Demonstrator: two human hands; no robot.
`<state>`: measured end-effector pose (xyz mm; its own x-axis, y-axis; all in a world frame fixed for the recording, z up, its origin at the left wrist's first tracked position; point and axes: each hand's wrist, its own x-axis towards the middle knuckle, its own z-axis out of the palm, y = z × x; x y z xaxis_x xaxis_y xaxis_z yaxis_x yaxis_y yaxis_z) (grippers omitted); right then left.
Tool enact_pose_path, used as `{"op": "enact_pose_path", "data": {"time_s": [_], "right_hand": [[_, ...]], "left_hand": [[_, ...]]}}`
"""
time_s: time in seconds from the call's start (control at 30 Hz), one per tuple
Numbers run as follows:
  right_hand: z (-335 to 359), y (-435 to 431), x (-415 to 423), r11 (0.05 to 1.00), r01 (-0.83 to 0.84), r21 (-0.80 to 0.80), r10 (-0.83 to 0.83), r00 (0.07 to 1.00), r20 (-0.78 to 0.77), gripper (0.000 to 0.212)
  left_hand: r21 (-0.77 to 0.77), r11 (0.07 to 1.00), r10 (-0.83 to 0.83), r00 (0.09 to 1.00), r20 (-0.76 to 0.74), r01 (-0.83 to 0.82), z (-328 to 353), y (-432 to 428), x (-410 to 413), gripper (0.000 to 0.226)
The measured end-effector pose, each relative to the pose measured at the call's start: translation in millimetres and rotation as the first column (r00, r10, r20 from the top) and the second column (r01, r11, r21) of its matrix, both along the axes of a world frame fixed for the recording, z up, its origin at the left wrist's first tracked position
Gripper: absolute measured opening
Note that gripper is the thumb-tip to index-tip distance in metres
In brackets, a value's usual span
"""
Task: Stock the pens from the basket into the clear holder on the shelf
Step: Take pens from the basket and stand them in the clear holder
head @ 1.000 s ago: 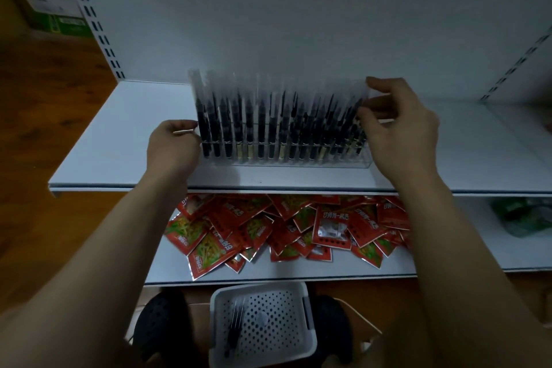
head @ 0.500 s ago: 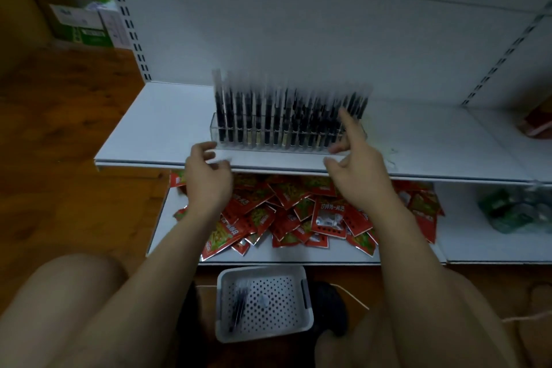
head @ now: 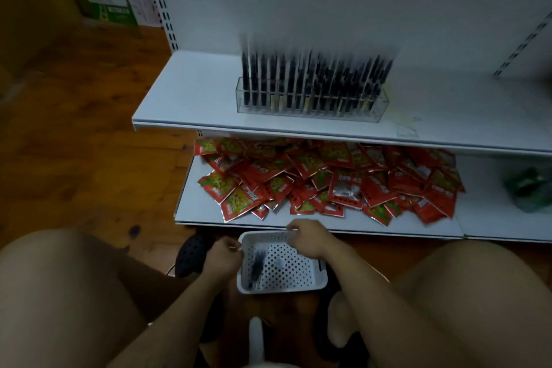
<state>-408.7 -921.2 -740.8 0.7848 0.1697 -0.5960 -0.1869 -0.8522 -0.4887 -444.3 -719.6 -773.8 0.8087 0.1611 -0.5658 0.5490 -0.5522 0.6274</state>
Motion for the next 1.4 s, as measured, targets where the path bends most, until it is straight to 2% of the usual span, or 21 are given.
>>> {"op": "enact_pose_path", "data": {"time_s": [0.1,0.23,0.33,0.47,0.63,0.7,0.77,0.87,0.9,1.0,1.13,1.27,1.33,1.4], "right_hand": [[-44.0,5.9,-16.8,1.000,0.010,0.006,-0.009,0.987,-0.158,0.054],[-83.9,18.2,-22.4,0.999,-0.005,-0.032,-0.004,0.960,-0.279,0.051],[-109.1,30.6,-17.9,1.000,0.006,-0.019,-0.013,0.928,-0.372,0.053],[-146.8,50.6,-10.0,1.000,0.003,-0.007,-0.006,0.898,-0.439,0.050],[-205.0,76.2,1.9,0.999,0.036,-0.039,-0.051,0.852,-0.521,0.054],[-217.0,85.7,10.2,0.990,0.131,-0.049,-0.137,0.839,-0.526,0.042],[-227.2,93.4,15.7,0.936,0.348,-0.045,-0.315,0.776,-0.547,0.030],[-238.8,110.9,19.1,0.870,0.490,-0.052,-0.437,0.719,-0.540,0.033],[-239.8,116.7,21.5,0.844,0.533,-0.065,-0.469,0.674,-0.570,0.032],[-231.8,118.6,32.8,0.823,0.562,-0.085,-0.488,0.622,-0.612,0.025],[-240.7,99.9,39.0,0.760,0.630,-0.160,-0.602,0.591,-0.536,0.041],[-227.5,83.2,29.0,0.775,0.616,-0.142,-0.610,0.668,-0.426,0.018],[-213.7,69.7,24.6,0.753,0.652,-0.095,-0.628,0.668,-0.400,0.023],[-191.3,55.5,23.7,0.723,0.690,-0.046,-0.639,0.641,-0.424,0.012]], "left_hand": [[-0.015,0.996,-0.087,0.991,-0.105,0.086,-15.8,1.9,-0.7,0.022],[-0.035,0.989,-0.148,0.986,-0.075,0.146,-18.9,-0.7,18.4,0.025],[-0.056,0.986,-0.162,0.980,-0.112,0.156,-31.2,-3.2,26.4,0.032],[-0.069,0.995,-0.082,0.967,-0.241,0.068,-69.4,-3.3,30.6,0.040],[-0.095,0.992,0.039,0.932,-0.361,-0.078,-117.1,-8.4,24.3,0.030],[-0.101,0.990,0.051,0.920,-0.388,-0.097,-131.5,-7.9,21.7,0.018],[-0.091,0.987,0.085,0.913,-0.399,-0.131,-145.7,-4.7,22.6,0.018],[-0.042,0.978,0.173,0.907,-0.384,-0.204,-154.9,1.7,30.5,0.019],[-0.026,0.975,0.197,0.908,-0.371,-0.223,-156.8,4.0,34.7,0.019],[-0.030,0.966,0.229,0.906,-0.356,-0.256,-157.1,7.5,42.0,0.015],[-0.059,0.964,0.229,0.919,-0.321,-0.260,-153.8,7.6,41.7,0.012],[-0.085,0.969,0.190,0.922,-0.336,-0.231,-143.4,1.2,36.0,0.013],[-0.112,0.973,0.157,0.931,-0.329,-0.204,-132.2,-5.1,37.0,0.012],[-0.132,0.979,0.110,0.952,-0.285,-0.153,-118.4,-10.8,40.8,0.016]]}}
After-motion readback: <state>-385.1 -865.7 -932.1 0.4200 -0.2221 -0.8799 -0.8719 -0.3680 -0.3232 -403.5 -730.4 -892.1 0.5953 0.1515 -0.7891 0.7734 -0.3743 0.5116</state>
